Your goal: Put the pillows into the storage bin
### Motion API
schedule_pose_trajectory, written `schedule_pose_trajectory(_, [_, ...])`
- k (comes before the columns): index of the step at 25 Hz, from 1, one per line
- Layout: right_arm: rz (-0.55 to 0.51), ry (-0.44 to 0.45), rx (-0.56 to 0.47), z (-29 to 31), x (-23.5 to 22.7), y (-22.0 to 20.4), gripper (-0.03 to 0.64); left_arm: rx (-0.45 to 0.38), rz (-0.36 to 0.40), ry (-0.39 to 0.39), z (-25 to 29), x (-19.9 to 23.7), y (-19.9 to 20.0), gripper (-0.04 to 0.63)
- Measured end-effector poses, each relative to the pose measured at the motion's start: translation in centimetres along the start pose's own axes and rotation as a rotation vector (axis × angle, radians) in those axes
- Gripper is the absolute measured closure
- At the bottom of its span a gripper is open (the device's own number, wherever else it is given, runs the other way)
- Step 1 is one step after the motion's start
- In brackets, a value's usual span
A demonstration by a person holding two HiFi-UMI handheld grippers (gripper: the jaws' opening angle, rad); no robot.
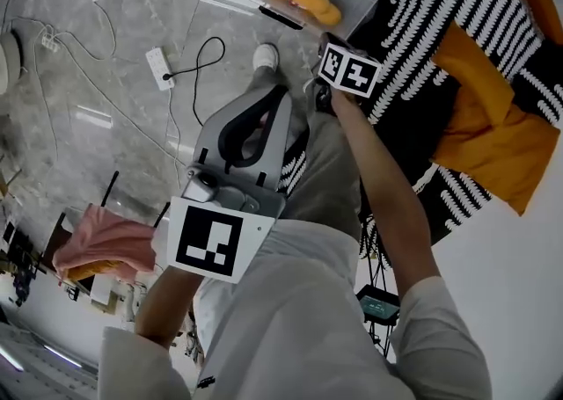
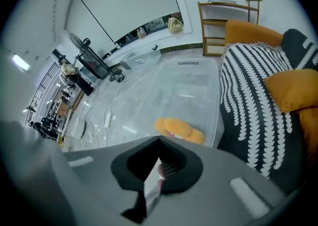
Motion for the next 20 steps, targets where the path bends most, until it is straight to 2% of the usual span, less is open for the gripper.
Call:
schedule_pose_trajectory(7, [-0.008, 0.024, -0.074, -3.6, -3.1, 1.1, 0.604, 0.022, 0.051, -0.072, 2.0, -4.2, 0.4, 0.594])
schedule_pose_trajectory(14, [0.026, 0.006, -0.156, -8.1, -7.9, 2.0, 0.604, 0.051, 0.116, -0.147, 4.2, -8.8, 0.9, 0.594])
schedule_pose_trajectory(20, [0.027, 0.012, -0.201, -11.4, -11.3, 2.3, 0.58, 0.076, 0.162, -0.197, 6.3, -12.6, 1.2, 0.594])
Point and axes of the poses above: the fingertips, and each gripper's own axes: z forward along the fingers, x to its left, y out of its top, the point moved 4 cm from there along -z, backward along the fingers, and after that the axes turned 6 degrees about z, right-handed, at the moved point
